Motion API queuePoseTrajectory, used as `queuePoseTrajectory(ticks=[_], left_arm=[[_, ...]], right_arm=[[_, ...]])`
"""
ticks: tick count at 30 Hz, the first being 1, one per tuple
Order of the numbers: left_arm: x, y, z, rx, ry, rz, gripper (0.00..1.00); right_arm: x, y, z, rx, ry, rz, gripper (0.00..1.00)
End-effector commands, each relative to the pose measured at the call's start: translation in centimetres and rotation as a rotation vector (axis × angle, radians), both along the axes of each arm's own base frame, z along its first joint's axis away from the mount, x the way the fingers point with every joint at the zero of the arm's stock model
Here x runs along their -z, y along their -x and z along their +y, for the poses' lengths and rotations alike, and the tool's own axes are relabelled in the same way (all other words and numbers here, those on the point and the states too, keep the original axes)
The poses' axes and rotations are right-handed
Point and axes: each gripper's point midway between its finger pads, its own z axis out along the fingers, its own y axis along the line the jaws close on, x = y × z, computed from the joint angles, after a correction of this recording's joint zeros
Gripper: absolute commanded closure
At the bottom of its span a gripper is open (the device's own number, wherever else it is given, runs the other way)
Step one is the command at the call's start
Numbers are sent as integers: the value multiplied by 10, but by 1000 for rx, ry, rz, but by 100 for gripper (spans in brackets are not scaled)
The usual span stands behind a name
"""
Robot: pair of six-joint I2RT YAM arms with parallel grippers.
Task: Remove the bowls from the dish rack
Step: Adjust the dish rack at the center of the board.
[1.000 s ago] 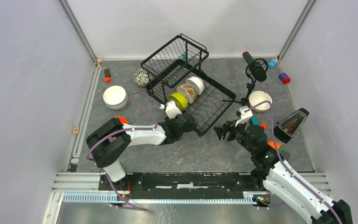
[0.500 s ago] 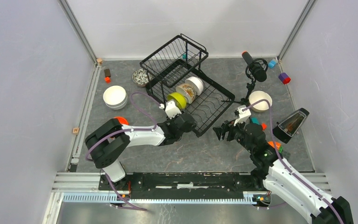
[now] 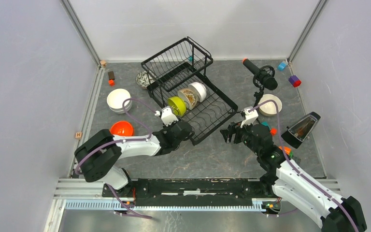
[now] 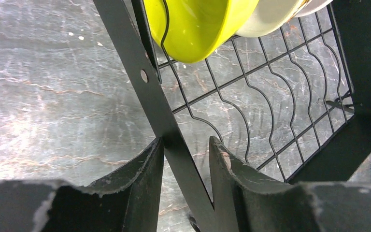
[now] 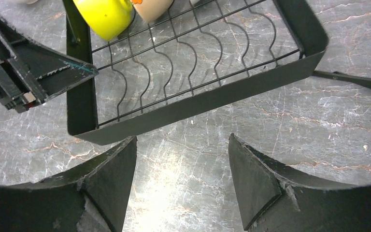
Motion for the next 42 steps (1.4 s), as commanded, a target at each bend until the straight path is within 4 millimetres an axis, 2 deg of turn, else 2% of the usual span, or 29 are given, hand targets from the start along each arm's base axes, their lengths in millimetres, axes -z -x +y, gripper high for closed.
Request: queuePoseTrajectory(ticks=[1, 5, 14, 23, 27, 30, 32, 38, 42], left_arm=[[22, 19, 47, 9, -222, 53, 61], [19, 26, 54, 21, -230, 56, 60], [-1, 39, 61, 68, -175, 38, 53], [-52, 39, 57, 132, -118, -54, 25], [-94, 28, 54, 149, -35, -255, 13], [-114, 19, 55, 135, 40, -371, 10], [-118, 10, 54, 140, 52, -384, 10], [-107, -19, 48, 134, 124, -348, 13], [-109, -28, 45, 125, 188, -402, 16]], right_arm=[[-25, -14, 3, 48, -66, -66, 26], [-30, -20, 6, 57, -96, -77, 26], [-51, -37, 32, -1, -35, -111, 25], [-55, -40, 45, -20, -31, -116, 25], [-63, -33, 51, -57, -54, -132, 25], [-61, -24, 53, -100, -64, -131, 25], [-54, -17, 53, -123, -69, -133, 26], [-36, 2, 50, -162, -123, -137, 26], [-31, 9, 49, -177, -147, -140, 27]])
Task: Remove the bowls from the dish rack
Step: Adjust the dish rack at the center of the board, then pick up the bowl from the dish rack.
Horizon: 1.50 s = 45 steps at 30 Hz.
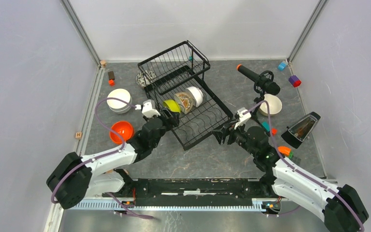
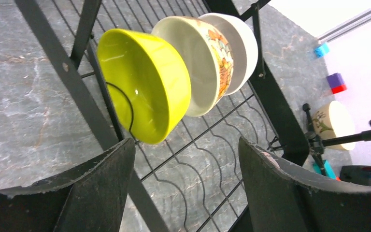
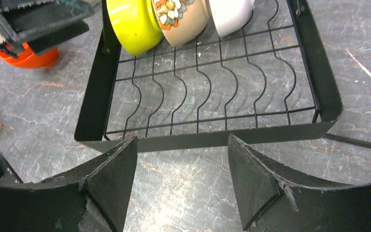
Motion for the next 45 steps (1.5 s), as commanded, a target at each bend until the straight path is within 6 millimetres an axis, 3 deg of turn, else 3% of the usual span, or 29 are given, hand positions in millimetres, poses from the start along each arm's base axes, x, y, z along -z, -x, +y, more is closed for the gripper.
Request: queuePoseTrajectory(ticks=[1, 5, 11, 18, 26, 35, 45], left_arm=[[-31, -14, -13, 23, 133, -130, 17], [-27, -25, -13, 5, 126, -118, 19], [-4, -39, -10, -21, 100, -60, 21], [1, -45, -13, 11, 159, -86, 29], [5, -52, -22, 46, 194, -103, 48], [5, -52, -28, 80, 243, -132, 71], [10, -52, -24, 91, 241, -144, 93]], right_arm=[[-14, 7, 6, -42, -68, -51, 27], [-8, 10, 4, -44, -68, -44, 27], [-2, 15, 5, -60, -66, -24, 27], [2, 21, 5, -76, -82, -18, 27], [-3, 26, 1, -74, -97, -21, 27], [5, 28, -1, -74, -82, -11, 27], [14, 29, -4, -69, -53, -6, 27]])
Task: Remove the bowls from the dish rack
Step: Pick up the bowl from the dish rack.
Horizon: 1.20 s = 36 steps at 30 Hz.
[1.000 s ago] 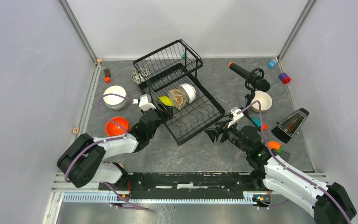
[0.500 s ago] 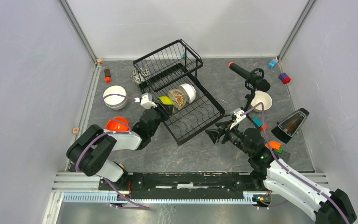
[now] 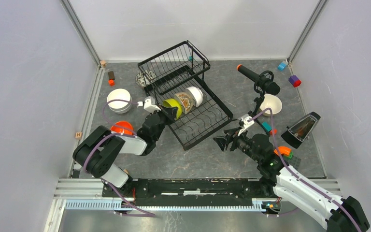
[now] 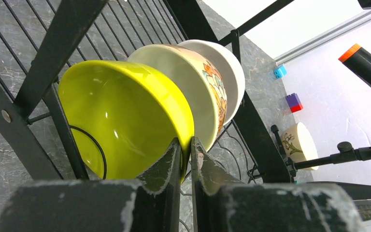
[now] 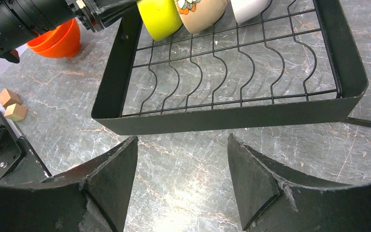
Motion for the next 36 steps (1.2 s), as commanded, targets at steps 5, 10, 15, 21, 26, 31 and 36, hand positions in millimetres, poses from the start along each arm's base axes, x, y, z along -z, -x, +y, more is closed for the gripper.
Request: queuePoseTrajectory(ticks=[5, 10, 15, 21, 26, 31, 36], left_arm=[[-9, 7, 2, 20, 53, -55, 98], [-22, 10, 1, 39, 89, -101, 98], [-29, 12, -2, 59, 106, -122, 98], [-45, 19, -4, 89, 158, -167, 98], [-47, 23, -3, 93, 168, -170, 98], [-56, 25, -2, 102, 211, -201, 98], [-62, 26, -9, 133, 262, -215, 98]], right_arm=[[4, 2, -3, -1, 6, -22, 27], [5, 4, -2, -14, 23, -23, 27], [9, 7, -6, -10, 29, -24, 27], [5, 8, -8, -10, 24, -45, 26], [6, 8, -7, -12, 30, -44, 26], [6, 8, -6, -16, 26, -43, 26], [13, 8, -6, -15, 28, -29, 26]])
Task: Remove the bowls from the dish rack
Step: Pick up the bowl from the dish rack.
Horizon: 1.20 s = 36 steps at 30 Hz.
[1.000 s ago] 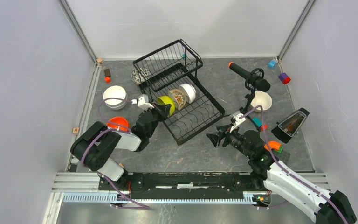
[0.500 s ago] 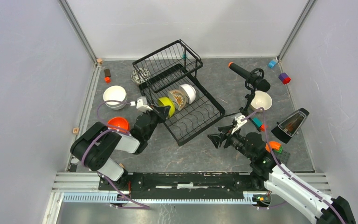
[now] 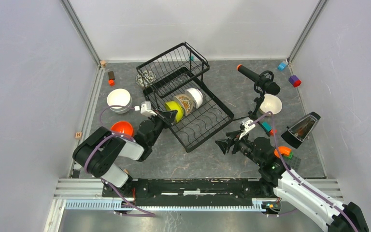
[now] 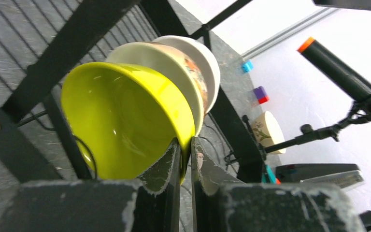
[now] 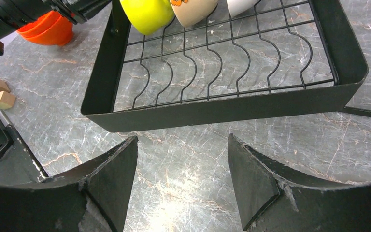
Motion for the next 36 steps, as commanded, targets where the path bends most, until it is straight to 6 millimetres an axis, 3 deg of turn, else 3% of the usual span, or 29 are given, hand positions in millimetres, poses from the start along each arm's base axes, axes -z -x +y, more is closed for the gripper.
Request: queuePoseTrajectory(ticks=[1, 9, 18, 32, 36], left_arm=[[-55, 4, -13, 61, 184, -148, 98], [-55, 5, -16, 76, 252, -150, 98], [-69, 14, -13, 96, 274, -179, 98], [-94, 57, -14, 195, 247, -156, 98], [-89, 79, -19, 233, 188, -118, 98]], right_arm=[[2, 0, 2, -9, -6, -11, 26], [4, 0, 3, -13, -1, -4, 26], [-4, -1, 3, -13, 0, -19, 26], [-23, -4, 5, -18, 18, -36, 26], [-26, -4, 4, -22, 36, -28, 25]])
